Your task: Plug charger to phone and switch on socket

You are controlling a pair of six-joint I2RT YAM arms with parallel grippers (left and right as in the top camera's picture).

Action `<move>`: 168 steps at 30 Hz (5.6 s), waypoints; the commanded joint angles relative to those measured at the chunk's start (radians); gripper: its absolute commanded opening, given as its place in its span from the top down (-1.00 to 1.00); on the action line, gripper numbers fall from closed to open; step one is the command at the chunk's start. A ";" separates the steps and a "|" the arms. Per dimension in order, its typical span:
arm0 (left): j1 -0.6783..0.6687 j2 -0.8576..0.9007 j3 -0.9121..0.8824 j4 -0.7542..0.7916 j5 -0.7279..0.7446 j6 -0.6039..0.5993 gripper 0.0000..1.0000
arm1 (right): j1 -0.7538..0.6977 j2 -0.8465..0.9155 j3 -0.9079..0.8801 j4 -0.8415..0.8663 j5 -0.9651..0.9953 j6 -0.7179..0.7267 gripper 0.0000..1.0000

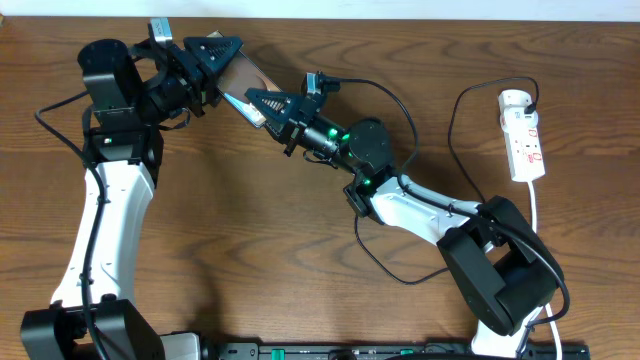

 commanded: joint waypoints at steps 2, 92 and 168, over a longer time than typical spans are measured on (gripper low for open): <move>-0.003 -0.002 0.022 0.004 0.012 0.007 -0.05 | 0.010 -0.007 0.008 0.018 -0.008 -0.027 0.98; 0.138 -0.002 0.022 0.001 0.081 0.057 0.85 | -0.021 -0.007 0.008 -0.081 -0.024 -0.171 -0.99; 0.002 0.397 0.022 0.188 0.545 0.307 0.86 | -0.071 -0.006 0.373 -2.098 0.528 -1.152 -0.99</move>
